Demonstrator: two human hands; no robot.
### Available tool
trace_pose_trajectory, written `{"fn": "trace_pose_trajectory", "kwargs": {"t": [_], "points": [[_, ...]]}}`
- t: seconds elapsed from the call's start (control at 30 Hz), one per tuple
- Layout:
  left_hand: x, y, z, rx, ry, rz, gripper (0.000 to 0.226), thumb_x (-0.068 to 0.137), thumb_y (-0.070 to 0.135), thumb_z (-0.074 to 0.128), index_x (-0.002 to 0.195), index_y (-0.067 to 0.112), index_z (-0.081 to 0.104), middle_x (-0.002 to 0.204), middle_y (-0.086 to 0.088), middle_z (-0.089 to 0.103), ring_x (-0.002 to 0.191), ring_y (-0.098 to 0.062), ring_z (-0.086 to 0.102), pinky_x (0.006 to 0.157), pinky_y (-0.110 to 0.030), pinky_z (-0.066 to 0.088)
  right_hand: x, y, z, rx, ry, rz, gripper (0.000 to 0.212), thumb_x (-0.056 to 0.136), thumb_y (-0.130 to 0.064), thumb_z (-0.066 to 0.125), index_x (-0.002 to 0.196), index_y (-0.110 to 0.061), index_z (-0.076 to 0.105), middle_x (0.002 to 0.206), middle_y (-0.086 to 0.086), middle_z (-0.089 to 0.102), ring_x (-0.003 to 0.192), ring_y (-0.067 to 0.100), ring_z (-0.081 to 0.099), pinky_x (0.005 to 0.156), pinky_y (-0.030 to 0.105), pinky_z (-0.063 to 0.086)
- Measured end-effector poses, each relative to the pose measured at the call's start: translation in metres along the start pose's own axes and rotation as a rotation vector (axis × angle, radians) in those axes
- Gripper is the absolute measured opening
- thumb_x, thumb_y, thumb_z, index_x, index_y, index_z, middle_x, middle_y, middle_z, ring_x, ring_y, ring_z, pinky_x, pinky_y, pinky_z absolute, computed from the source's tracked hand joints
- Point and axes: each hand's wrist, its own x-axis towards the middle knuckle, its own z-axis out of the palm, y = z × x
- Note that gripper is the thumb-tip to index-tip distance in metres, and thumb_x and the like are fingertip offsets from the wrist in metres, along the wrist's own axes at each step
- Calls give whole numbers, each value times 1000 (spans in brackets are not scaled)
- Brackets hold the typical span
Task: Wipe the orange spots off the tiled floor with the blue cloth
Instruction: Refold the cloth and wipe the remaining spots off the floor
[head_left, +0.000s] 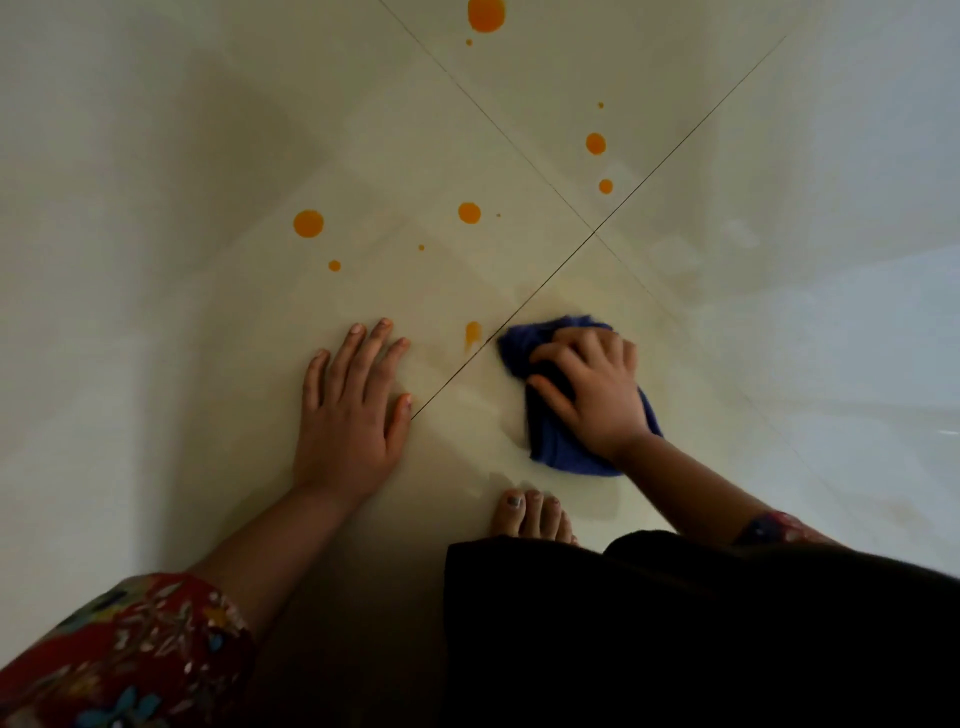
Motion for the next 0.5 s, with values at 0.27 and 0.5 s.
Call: {"fn": "trace_pose_trajectory", "kwargs": {"t": [0.27,0.5], "points": [[0,2,1,3,7,-16,57,91,34,44,146,19,40,158,-1,28,148,-18,20,117,-45,18,96,7,-2,-81,160,362,41,94,-49,40,118,-21,55,120,13,50,111,34,42,93,45,30],[1,1,1,14,-2,-7,56,92,34,42,146,19,40,158,-1,28,148,-19,21,117,-46,19,40,26,-8,-57,-22,-165,35,94,-53,42,116,-28,51,118,6,53,105,31,44,88,42,29]]}}
